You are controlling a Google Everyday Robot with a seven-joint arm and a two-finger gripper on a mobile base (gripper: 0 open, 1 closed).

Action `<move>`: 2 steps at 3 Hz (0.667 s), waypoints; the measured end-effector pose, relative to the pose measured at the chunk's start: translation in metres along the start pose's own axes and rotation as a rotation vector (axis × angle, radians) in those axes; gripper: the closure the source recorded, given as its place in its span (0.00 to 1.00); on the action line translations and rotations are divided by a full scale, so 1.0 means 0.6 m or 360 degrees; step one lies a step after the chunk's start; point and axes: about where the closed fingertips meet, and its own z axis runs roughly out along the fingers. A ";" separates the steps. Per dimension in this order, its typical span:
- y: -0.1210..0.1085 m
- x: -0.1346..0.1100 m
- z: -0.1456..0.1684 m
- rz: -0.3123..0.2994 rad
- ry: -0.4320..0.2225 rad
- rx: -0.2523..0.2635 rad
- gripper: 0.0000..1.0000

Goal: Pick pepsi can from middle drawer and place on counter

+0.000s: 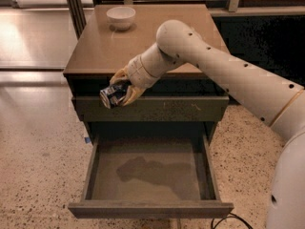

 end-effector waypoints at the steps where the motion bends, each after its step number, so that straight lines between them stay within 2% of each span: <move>1: -0.047 0.004 -0.036 -0.0029 -0.0040 0.0113 1.00; 2: -0.047 0.004 -0.036 -0.0029 -0.0040 0.0113 1.00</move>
Offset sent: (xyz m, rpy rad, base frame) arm 0.0181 -0.0038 0.0290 0.0659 -0.0395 -0.0010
